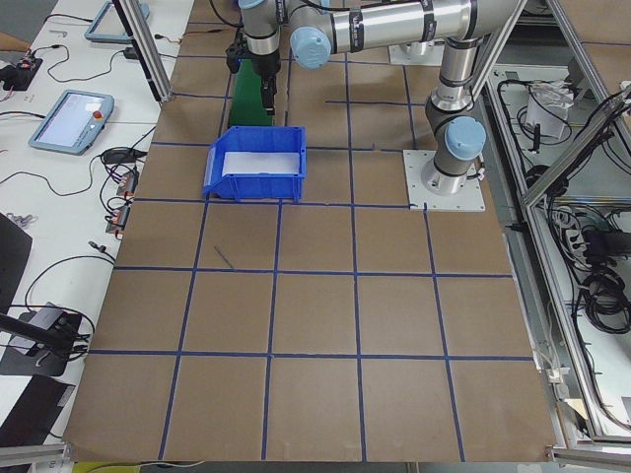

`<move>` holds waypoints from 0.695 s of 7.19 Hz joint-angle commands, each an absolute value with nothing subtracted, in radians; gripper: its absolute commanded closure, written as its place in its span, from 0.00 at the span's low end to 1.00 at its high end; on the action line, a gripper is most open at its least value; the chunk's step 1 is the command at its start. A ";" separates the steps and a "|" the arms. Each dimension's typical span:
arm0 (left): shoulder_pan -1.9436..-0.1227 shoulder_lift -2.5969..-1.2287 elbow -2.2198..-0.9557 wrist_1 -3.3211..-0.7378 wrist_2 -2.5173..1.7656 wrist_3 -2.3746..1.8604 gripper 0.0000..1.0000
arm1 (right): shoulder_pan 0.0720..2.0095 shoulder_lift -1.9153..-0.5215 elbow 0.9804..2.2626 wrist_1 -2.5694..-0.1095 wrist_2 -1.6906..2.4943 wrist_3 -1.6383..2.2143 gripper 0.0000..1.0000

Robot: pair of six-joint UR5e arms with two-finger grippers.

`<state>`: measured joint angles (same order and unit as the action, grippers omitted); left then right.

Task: Transport two buttons from left to right
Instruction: 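Lower the yellow-collared switch into the far blue bin and release it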

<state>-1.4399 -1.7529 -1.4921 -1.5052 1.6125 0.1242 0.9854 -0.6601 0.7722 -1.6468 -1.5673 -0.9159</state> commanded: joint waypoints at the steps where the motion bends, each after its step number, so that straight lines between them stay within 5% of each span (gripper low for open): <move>1: -1.439 -1.753 -1.493 -1.505 1.611 0.124 0.00 | 0.986 -0.649 0.772 -1.640 -1.566 -0.911 0.58; 2: -1.442 -1.752 -1.488 -1.505 1.606 0.124 0.00 | 0.986 -0.643 0.772 -1.640 -1.566 -0.913 0.46; 5: -1.442 -1.752 -1.483 -1.505 1.605 0.124 0.00 | 0.986 -0.646 0.772 -1.640 -1.566 -0.914 0.43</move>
<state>-1.4418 -1.7519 -1.4847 -1.5059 1.6049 0.1243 0.9863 -0.6440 0.7716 -1.6399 -1.5662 -0.9140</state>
